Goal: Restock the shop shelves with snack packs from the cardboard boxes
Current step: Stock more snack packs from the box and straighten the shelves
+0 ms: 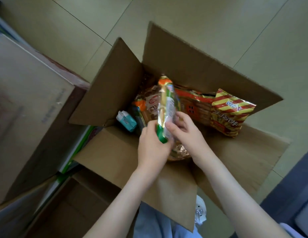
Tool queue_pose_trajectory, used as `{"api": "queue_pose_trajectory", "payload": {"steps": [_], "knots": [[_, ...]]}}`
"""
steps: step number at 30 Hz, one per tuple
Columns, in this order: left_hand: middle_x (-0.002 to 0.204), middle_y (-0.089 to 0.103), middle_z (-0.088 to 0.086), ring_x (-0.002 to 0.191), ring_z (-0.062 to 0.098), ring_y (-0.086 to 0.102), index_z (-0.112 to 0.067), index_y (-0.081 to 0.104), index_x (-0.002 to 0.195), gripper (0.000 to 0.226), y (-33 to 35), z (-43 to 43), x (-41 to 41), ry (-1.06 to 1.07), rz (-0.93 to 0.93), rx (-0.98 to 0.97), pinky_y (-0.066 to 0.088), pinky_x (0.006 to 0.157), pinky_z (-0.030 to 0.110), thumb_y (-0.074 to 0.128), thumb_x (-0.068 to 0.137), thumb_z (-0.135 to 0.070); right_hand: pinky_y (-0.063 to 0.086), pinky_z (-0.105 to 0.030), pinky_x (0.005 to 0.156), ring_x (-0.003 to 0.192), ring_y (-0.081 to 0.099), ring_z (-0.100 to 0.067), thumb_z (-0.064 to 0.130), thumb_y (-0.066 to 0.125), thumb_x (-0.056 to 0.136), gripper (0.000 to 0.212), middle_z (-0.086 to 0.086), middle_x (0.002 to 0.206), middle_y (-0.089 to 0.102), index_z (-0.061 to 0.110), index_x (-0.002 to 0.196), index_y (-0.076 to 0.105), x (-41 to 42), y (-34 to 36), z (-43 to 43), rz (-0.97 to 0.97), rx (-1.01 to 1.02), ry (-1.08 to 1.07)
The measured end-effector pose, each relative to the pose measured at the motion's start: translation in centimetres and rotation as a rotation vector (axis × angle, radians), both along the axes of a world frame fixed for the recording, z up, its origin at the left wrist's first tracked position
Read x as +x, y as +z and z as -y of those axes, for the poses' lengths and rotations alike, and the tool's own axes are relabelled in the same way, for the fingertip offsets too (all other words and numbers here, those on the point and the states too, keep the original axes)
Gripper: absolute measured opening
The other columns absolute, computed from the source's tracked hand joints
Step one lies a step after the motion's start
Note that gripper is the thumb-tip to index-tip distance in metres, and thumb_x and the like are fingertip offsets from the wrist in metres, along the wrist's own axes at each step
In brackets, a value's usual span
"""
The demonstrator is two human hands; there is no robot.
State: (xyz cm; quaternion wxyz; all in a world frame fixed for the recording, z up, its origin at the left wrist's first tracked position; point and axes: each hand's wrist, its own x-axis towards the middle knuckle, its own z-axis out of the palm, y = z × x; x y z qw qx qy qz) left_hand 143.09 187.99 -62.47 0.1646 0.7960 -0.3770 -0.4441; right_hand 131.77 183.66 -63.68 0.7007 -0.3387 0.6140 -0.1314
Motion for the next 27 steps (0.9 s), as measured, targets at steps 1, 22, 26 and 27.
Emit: {"api": "queue_pose_trajectory", "payload": {"steps": [1,22,26,27], "knots": [[0.101,0.048,-0.013,0.091,0.004,0.048,-0.030,0.048,0.117,0.043,1.1,0.0,-0.4,-0.108,0.078,-0.058,0.039,0.072,0.012,0.072,0.081,-0.027,0.051,-0.033,0.095,0.119,0.054,-0.014,0.045,0.067,0.082,0.067,0.004,0.135,0.050,0.031,0.140,0.036,0.1,1.1,0.2,0.033,0.049,-0.057],[0.147,0.043,-0.011,0.124,0.012,0.054,-0.066,0.005,0.140,0.093,41.4,2.5,-11.6,-0.773,-0.975,-0.101,0.048,0.101,0.046,0.072,0.084,-0.032,0.057,-0.033,0.070,0.090,0.070,-0.024,0.022,0.083,0.069,0.062,-0.009,0.105,0.071,0.015,0.124,0.054,-17.6,47.2,-10.8,0.082,-0.304,-0.710],[0.147,0.042,-0.014,0.129,0.013,0.050,-0.059,0.012,0.144,0.091,48.7,-3.2,-16.3,-0.892,-1.082,-0.265,0.046,0.102,0.050,0.072,0.084,-0.028,0.053,-0.035,0.082,0.095,0.068,-0.012,0.006,0.063,0.087,0.045,0.006,0.104,0.072,0.020,0.127,0.048,-19.6,55.1,-18.3,-0.255,-0.504,-0.725],[0.147,0.043,-0.012,0.131,0.013,0.048,-0.058,0.014,0.144,0.089,50.1,-5.1,-17.4,-0.924,-1.070,-0.319,0.043,0.105,0.050,0.072,0.081,-0.032,0.049,-0.034,0.088,0.102,0.065,-0.007,0.011,0.068,0.086,0.050,0.011,0.110,0.070,0.024,0.128,0.045,-19.7,56.9,-20.6,-0.389,-0.568,-0.713]]}}
